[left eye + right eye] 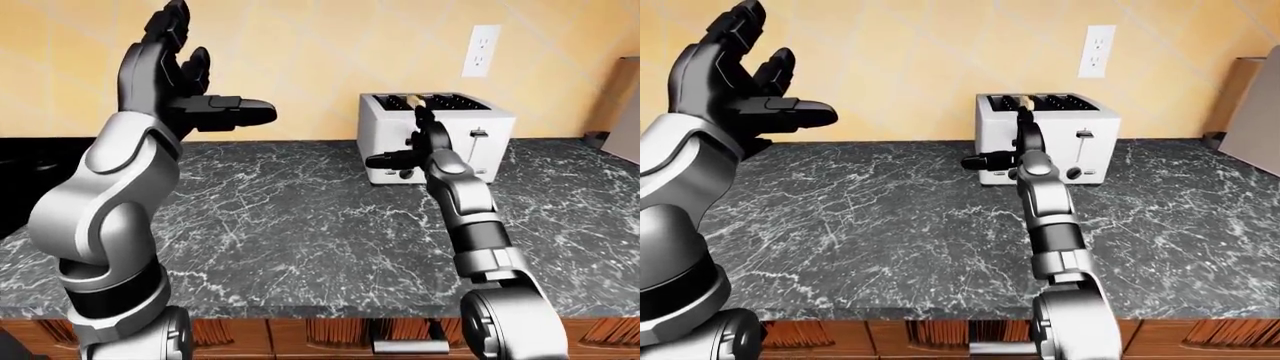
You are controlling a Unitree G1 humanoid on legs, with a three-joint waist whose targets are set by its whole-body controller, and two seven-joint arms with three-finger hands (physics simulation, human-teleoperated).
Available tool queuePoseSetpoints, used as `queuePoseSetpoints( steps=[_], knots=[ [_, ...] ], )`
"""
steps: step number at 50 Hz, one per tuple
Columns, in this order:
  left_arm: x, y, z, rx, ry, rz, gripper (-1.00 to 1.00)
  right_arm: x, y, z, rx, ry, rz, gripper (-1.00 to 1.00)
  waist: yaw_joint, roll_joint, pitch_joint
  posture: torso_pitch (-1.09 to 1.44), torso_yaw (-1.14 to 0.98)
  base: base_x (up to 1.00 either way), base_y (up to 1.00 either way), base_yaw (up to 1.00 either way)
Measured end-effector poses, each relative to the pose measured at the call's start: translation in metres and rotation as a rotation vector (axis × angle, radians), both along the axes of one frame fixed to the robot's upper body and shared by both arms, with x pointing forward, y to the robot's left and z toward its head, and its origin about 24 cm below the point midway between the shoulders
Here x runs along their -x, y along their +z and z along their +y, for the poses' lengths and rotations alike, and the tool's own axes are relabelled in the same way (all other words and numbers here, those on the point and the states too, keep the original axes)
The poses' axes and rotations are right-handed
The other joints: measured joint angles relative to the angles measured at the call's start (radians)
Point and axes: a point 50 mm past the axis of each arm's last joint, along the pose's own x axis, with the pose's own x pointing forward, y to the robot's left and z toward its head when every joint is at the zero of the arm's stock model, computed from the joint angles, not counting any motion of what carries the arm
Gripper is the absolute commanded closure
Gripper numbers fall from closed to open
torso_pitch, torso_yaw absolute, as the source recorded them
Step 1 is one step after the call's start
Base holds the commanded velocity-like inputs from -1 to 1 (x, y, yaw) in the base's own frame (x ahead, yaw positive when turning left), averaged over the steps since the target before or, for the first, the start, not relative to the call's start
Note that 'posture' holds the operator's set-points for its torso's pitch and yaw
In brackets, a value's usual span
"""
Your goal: Push down the lever of the toaster to turn it on.
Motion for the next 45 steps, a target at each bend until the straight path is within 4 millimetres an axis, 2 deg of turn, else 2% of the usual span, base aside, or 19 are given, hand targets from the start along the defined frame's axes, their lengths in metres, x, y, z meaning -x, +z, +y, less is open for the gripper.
queuePoseSetpoints(
  steps=[18,32,45],
  knots=[
    [0.001,0.000,-0.001,-0.002,-0.003,-0.001,-1.00,-0.003,-0.015,-0.004,-0.013,-0.012,0.020,-1.00,0.004,0.001,-0.002,-0.39,0.00,0.00,0.00,0.00],
    [0.001,0.001,-0.001,0.000,-0.002,-0.004,-1.00,-0.003,-0.031,-0.010,-0.018,-0.037,0.076,-1.00,0.009,0.002,0.006,-0.39,0.00,0.00,0.00,0.00],
    [0.001,0.002,-0.001,0.001,-0.003,-0.006,-1.00,-0.006,-0.034,-0.012,-0.024,-0.043,0.077,-1.00,0.011,0.003,0.005,-0.39,0.00,0.00,0.00,0.00]
  ],
)
